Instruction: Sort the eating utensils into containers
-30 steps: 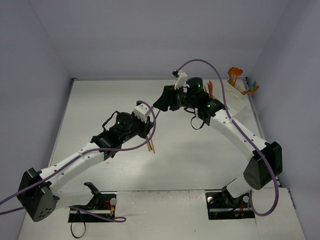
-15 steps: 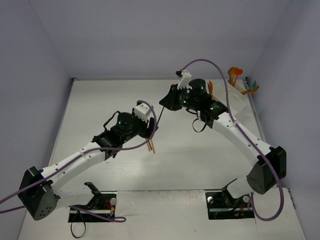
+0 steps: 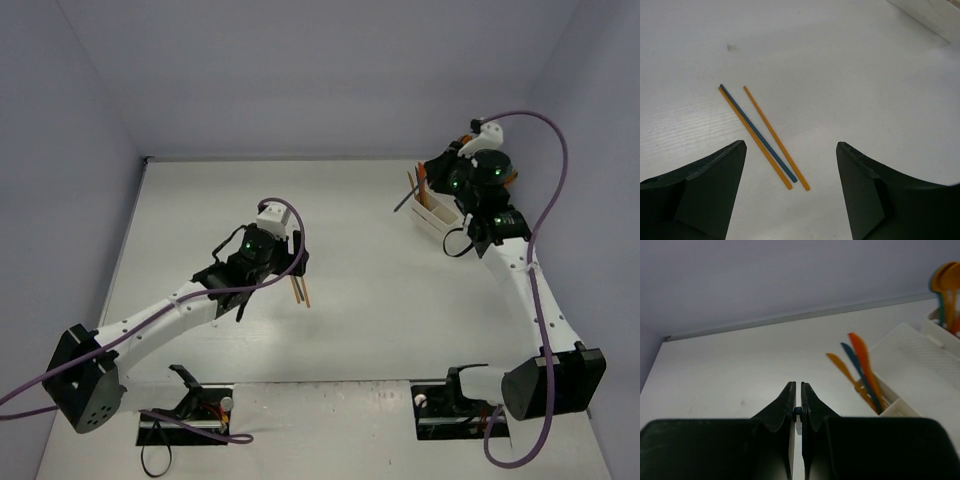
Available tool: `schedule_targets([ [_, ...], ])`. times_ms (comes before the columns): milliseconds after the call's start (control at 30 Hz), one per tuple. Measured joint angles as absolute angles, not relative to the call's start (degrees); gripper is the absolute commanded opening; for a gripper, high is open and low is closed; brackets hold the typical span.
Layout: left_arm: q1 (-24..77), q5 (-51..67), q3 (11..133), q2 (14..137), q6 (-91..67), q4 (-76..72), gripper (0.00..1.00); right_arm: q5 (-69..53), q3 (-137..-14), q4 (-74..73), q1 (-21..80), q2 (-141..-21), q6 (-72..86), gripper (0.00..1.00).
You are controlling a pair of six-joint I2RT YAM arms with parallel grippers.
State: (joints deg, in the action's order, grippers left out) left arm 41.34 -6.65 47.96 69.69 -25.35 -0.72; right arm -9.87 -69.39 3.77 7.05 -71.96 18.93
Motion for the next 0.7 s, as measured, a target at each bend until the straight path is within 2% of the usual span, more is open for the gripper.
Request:
schedule_targets([
  [267, 38.5, -8.2, 46.6, 70.6, -32.4, 4.3, 0.71, -4.9, -66.8, 5.2, -5.2, -71.5, 18.8, 0.0],
  [700, 36.5, -7.5, 44.8, 70.6, -35.4, 7.1, 0.71, -2.5, -60.0, 12.8, -8.3, -74.5, 19.9, 0.0],
])
